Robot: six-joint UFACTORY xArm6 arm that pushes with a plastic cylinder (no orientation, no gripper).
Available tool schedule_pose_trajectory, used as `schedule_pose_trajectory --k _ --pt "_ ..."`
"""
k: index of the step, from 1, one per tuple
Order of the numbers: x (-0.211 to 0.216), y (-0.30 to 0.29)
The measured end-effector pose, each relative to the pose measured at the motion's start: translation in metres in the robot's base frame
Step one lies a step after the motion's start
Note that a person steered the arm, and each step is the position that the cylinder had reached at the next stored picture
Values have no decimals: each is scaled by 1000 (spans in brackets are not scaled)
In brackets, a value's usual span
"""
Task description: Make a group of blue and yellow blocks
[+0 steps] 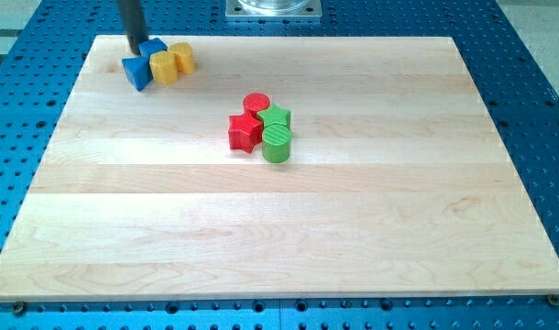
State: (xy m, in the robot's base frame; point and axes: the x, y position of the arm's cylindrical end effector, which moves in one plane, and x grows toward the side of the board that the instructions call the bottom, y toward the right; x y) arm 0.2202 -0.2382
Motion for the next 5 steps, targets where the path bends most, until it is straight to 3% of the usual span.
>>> schedule_pose_trajectory --k 1,2,3,4,5 --pt "24 -60" --pt "61 -63" --pt "84 -26" --pt "78 14" --pt "51 18"
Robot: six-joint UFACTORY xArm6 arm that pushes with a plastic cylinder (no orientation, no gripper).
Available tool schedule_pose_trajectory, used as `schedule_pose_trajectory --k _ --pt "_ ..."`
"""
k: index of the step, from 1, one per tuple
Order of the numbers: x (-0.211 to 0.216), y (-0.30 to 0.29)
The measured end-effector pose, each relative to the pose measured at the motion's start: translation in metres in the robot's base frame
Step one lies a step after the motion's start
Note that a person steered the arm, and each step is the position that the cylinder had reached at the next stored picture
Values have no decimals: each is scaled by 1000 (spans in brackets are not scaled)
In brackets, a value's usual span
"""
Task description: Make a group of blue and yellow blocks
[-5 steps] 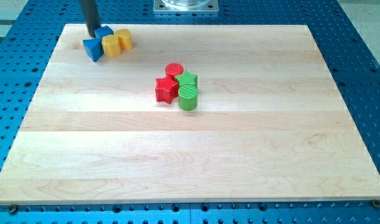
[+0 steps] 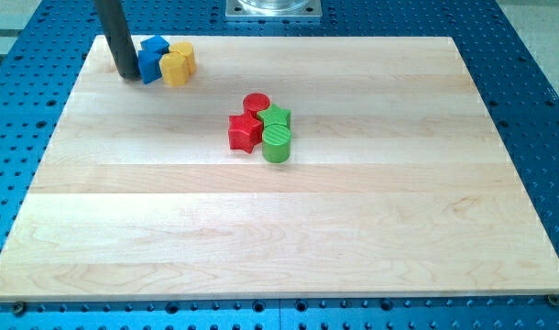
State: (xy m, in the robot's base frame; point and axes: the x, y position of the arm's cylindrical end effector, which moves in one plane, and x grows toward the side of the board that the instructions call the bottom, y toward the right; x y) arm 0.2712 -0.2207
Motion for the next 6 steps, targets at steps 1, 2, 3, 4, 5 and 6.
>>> schedule_pose_trajectory --k 1,2,3,4,5,6 --pt "-24 -7" --pt "-64 -28" --pt "-80 -16" --pt "-80 -9" --pt "-78 15" --pt "-69 10"
